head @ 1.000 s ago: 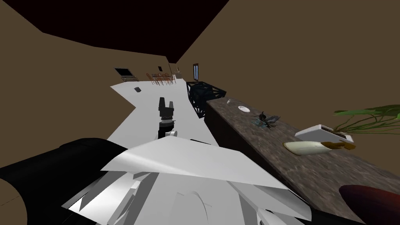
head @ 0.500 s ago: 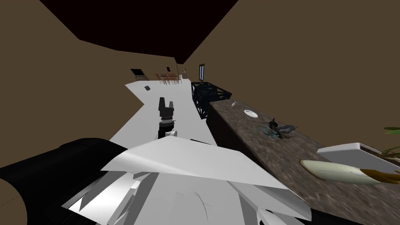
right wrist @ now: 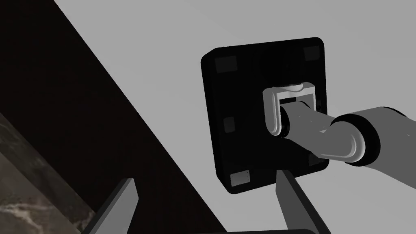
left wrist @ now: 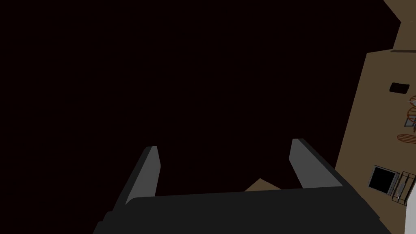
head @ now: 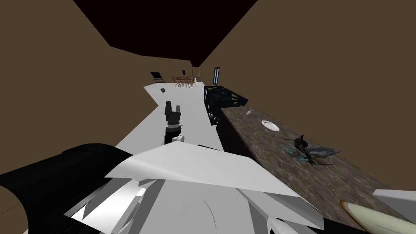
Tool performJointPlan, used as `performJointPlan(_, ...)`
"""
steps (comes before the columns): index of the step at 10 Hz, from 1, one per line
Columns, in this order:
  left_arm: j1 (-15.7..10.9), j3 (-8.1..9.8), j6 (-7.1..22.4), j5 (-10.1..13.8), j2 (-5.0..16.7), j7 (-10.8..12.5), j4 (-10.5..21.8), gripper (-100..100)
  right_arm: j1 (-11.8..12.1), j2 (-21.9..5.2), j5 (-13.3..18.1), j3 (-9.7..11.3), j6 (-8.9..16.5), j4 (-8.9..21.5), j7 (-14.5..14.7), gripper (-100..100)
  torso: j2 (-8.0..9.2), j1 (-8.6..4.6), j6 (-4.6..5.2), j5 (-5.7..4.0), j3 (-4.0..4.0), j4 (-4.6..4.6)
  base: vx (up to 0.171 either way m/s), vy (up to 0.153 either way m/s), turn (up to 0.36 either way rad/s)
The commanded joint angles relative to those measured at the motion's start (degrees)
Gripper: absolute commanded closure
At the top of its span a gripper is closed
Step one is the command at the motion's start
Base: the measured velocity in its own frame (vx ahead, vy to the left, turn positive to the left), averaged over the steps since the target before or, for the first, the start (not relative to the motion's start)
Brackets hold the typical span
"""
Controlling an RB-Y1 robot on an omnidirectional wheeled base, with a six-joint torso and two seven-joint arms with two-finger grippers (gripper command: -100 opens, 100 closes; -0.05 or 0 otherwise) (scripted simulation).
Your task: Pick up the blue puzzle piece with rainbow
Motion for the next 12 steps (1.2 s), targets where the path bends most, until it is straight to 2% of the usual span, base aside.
performJointPlan(1, 0.0, 0.00, 0.0, 0.0, 0.0, 0.0, 0.0, 0, -2.5, -2.9, 0.4, 1.5, 0.6, 1.2, -0.3, -100, 0.00, 0.00, 0.00, 0.00, 0.00, 0.00, 0.113, -0.110, 0.322)
performJointPlan(2, 0.0, -0.01, 0.0, 0.0, 0.0, 0.0, 0.0, 0, -2.5, -3.8, 0.4, 1.5, 0.6, 1.2, -0.3, -100, -0.09, -0.05, -0.09, 0.00, -0.04, -0.02, 0.097, -0.105, 0.171)
performJointPlan(4, 0.0, -0.01, 0.0, 0.0, 0.0, 0.0, 0.0, 0, -6.1, -7.6, -0.1, 3.4, 1.9, 4.3, 1.4, -100, -0.10, 0.00, -0.07, 0.01, -0.06, -0.02, 0.133, -0.133, 0.368)
performJointPlan(6, 0.0, 0.01, 0.0, 0.0, 0.0, 0.0, 0.0, 0, -9.5, -9.8, -0.7, 4.5, 2.9, 6.8, 2.8, -100, -0.40, -0.53, -0.09, -0.10, -0.23, -0.09, 0.186, -0.262, 0.441)
performJointPlan(8, 0.0, 0.01, 0.0, 0.0, 0.0, 0.0, 0.0, 0, -12.3, -10.6, -1.2, 4.9, 3.3, 8.3, 3.9, -100, -0.49, -0.36, -0.06, -0.13, -0.29, -0.12, 0.165, -0.165, 0.383)
performJointPlan(10, 0.0, 0.00, 0.0, 0.0, 0.0, 0.0, 0.0, 0, -14.5, -10.3, -1.5, 4.9, 3.1, 8.7, 4.7, -100, -0.47, 0.25, -0.01, 0.01, -0.28, -0.11, 0.158, -0.031, 0.239)
performJointPlan(11, 0.0, 0.00, 0.0, 0.0, 0.0, 0.0, 0.0, 0, -13.7, -10.6, -1.8, 5.1, 3.1, 8.5, 4.9, -100, -0.53, 0.51, -0.01, 0.07, -0.31, -0.12, 0.083, -0.002, 0.048)
performJointPlan(12, 0.0, 0.00, 0.0, 0.0, 0.0, 0.0, 0.0, 0, -13.8, -10.6, -1.9, 5.1, 3.1, 8.5, 5.0, 0, -0.26, 0.61, 0.07, 0.12, -0.17, -0.07, 0.015, -0.003, -0.004)
